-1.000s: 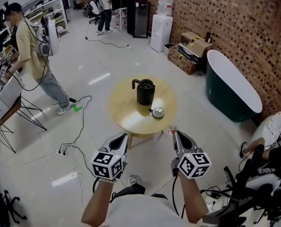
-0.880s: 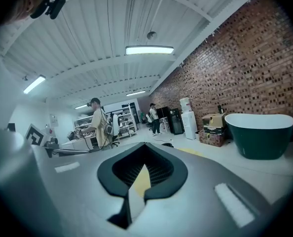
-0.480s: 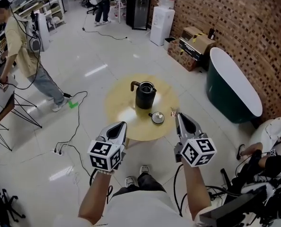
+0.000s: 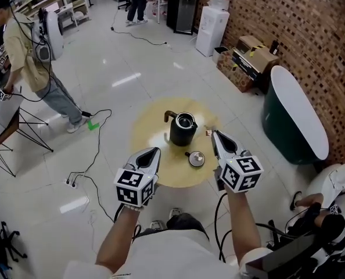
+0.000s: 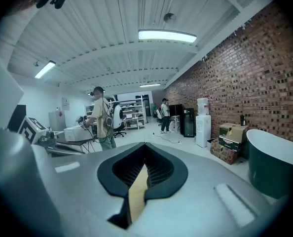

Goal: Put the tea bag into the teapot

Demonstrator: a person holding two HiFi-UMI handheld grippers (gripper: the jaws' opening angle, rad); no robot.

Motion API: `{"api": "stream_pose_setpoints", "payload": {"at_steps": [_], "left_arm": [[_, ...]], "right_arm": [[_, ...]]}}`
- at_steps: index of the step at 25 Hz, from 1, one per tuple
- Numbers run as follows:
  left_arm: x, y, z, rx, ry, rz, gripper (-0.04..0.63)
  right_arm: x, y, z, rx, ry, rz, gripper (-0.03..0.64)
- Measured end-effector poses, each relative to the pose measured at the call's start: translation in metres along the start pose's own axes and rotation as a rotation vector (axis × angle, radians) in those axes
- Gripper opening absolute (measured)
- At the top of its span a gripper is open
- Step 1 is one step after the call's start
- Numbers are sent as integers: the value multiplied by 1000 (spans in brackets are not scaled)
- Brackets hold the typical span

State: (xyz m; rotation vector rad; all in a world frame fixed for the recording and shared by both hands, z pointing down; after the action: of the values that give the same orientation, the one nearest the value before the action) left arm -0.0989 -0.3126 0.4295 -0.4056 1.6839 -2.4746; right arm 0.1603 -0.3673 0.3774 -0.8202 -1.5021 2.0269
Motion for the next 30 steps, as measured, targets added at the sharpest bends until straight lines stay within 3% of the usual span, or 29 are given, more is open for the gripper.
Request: {"api": "stream_pose_setpoints", "payload": {"at_steps": [10, 15, 25, 30], "left_arm": [[-3, 39, 27, 35, 3, 15, 12], [-2, 44, 36, 38, 26, 8, 12], [-2, 0, 56, 127, 20, -56, 12], [-2, -8, 66, 123, 22, -69, 12]], "right_arm": [[-31, 46, 53, 118, 115, -34, 3], [-46, 49, 77, 183, 162, -48, 3], [-79, -1, 136, 397, 157, -101, 3], [-94, -34, 166, 513, 158, -103, 3]]}}
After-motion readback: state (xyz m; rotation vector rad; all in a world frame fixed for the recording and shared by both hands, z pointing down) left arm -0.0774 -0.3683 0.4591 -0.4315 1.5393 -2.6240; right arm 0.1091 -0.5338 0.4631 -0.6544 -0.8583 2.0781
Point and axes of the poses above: the fingertips, and each gripper's own axes: z forward along the fingers, x to its left, y out of its top, the point moved 9 cm from there along -z, backward along the fingers, and after that the axes turned 12 degrees about y, right-handed, at the moved point
